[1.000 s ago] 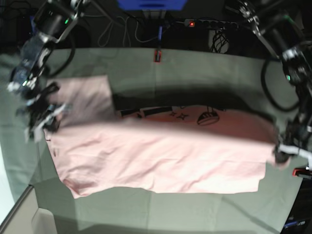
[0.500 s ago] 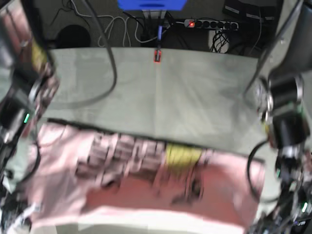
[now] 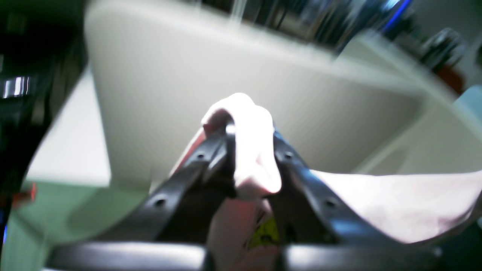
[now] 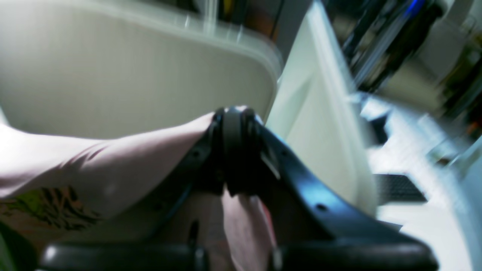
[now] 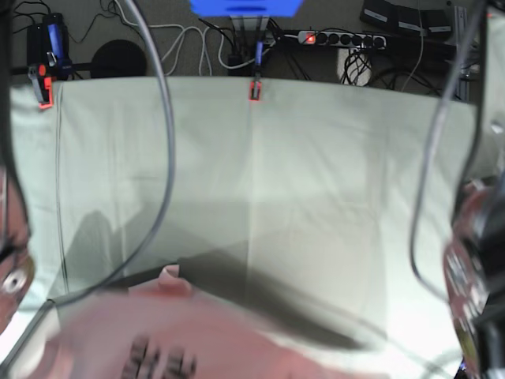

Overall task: Layout the t-shirt on the table in an organized manner, then fold the t-shirt properly
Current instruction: 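Raise the shirt high with both grippers and swing it over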

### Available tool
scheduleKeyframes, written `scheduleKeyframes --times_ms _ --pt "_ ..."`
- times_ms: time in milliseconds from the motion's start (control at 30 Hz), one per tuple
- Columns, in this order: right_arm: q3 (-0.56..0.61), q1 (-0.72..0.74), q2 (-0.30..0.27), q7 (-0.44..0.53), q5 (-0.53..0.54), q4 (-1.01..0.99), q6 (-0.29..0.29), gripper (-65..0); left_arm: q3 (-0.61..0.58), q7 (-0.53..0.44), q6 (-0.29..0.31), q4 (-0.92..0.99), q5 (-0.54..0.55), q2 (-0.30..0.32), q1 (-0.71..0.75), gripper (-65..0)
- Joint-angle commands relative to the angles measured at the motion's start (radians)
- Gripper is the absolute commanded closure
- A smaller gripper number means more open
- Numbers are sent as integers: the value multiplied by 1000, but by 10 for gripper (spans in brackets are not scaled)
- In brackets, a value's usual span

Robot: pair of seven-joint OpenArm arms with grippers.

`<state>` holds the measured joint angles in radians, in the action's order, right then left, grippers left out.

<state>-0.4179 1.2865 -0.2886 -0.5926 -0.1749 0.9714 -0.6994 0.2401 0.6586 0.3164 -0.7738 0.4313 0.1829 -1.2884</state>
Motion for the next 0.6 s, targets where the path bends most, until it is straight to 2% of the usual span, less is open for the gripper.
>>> scheduleKeyframes --times_ms 0,133,200,233,367,567 --pt "1 19 -7 7 8 13 1 0 0 2 3 -9 2 4 -21 -1" --pt "-2 -32 -25 -34 11 129 1 0 6 14 3 -17 5 13 -21 -1" --pt "-14 -109 -24 -76 13 231 1 0 12 62 3 -39 7 20 -21 -1" --pt "-40 -166 -21 -91 13 295 1 0 35 91 3 -75 14 43 10 -1" --pt "-82 -328 35 -131 13 444 1 0 107 151 3 -192 76 66 192 -1" --pt "-111 -652 137 -154 13 645 1 0 201 203 5 -410 90 99 522 -1"
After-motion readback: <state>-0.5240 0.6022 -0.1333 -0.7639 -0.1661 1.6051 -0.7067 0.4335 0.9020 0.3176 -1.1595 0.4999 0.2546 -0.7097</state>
